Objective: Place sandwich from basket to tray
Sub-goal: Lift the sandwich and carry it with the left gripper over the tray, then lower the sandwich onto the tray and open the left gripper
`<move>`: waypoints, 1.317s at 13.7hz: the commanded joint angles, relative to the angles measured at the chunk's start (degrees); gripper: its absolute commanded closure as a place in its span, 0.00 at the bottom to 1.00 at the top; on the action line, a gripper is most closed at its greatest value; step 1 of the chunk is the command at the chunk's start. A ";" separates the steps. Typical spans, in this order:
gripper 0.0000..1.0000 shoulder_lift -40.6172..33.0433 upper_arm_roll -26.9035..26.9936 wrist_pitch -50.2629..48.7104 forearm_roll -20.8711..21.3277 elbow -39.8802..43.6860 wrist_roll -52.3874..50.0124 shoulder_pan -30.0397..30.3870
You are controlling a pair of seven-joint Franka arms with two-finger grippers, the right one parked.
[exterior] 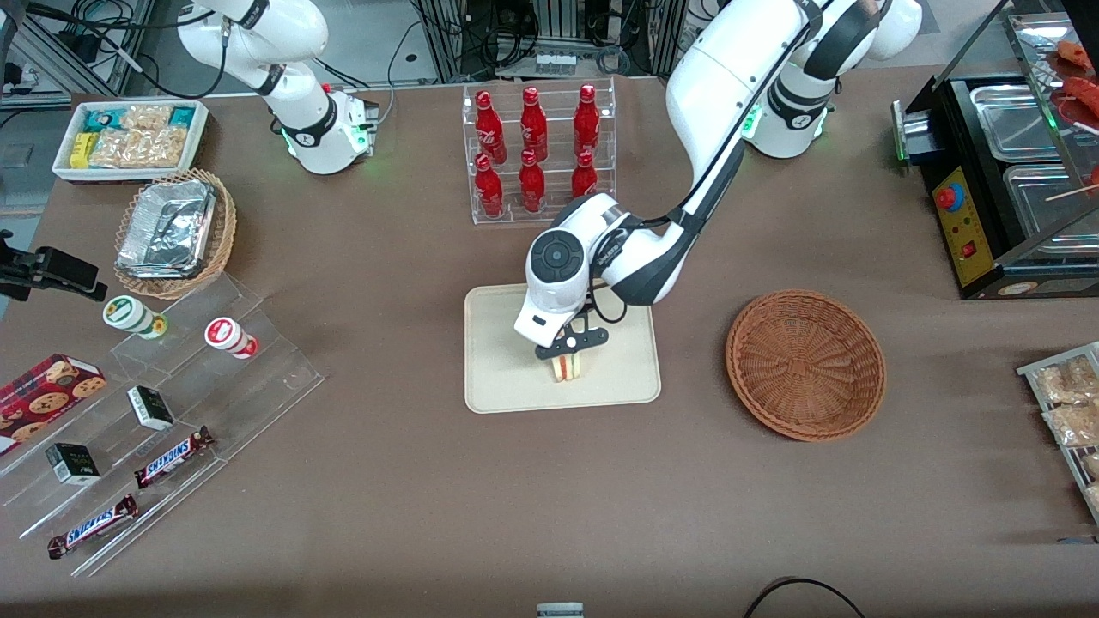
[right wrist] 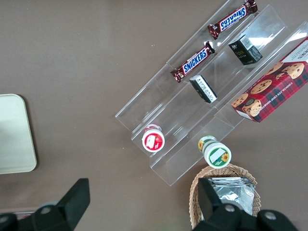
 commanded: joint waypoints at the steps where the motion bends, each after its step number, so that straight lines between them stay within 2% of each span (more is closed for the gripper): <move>1: 0.47 1.45 0.82 -1.12 -0.20 2.40 -2.06 -0.90; 2: 0.00 1.27 0.82 -1.46 -0.11 2.40 -2.06 -0.98; 7: 0.00 0.74 0.82 -9.45 -0.20 8.18 -1.53 -0.72; 12: 0.00 -0.75 0.82 -21.49 -0.02 16.80 -0.74 -0.37; 15: 0.00 -4.69 0.65 -27.28 -0.37 16.90 6.87 2.52; 18: 0.00 -10.23 1.08 -32.48 0.07 15.76 19.27 5.68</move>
